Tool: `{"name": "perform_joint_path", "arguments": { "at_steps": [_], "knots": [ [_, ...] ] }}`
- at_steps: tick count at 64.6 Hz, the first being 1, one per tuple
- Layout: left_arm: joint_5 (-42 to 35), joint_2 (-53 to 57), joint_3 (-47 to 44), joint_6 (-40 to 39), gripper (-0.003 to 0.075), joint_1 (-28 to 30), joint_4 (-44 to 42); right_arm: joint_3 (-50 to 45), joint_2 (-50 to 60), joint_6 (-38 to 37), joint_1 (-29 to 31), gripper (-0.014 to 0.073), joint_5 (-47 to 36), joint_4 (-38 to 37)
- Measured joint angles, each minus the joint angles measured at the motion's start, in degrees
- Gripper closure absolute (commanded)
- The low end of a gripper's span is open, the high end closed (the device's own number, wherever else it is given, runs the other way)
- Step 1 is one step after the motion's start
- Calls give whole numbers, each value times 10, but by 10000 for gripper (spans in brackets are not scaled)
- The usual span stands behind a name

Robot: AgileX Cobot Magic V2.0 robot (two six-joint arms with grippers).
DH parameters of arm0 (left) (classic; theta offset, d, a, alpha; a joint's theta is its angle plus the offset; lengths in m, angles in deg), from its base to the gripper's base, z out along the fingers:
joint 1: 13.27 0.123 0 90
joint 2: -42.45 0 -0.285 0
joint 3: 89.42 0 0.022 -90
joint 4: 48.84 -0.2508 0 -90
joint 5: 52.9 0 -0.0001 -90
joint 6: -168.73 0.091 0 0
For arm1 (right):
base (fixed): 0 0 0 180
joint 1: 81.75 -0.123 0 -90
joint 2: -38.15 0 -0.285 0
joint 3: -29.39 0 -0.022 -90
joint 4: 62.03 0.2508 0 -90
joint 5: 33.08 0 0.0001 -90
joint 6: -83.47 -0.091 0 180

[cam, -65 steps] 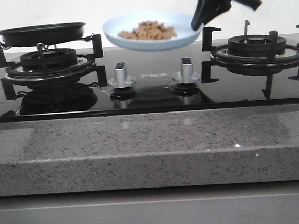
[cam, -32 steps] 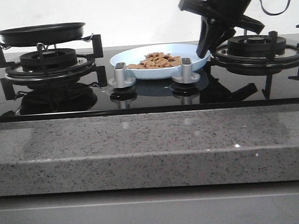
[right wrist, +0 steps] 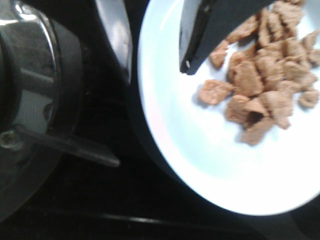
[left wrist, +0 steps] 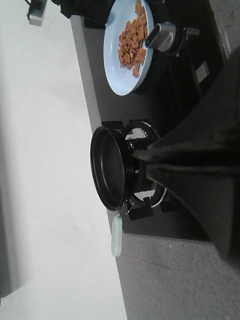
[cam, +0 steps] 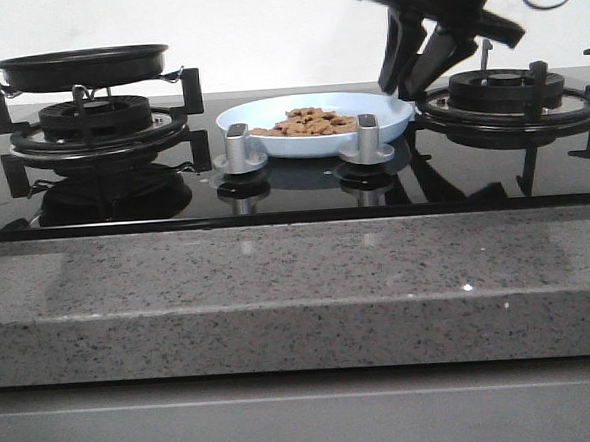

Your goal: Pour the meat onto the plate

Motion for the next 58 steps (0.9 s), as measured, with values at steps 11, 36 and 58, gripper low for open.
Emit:
{"name": "perform_joint_path", "arguments": {
  "at_steps": [11,36,58],
  "knots": [
    [0,0,0,0,741,0,0,0,27,0,0,574,1,-7],
    [0,0,0,0,741,0,0,1,46,0,0,663,11,-12],
    [-1,0,0,0,741,0,0,-177,226,17,-13,663,-99,-83]
  ]
}}
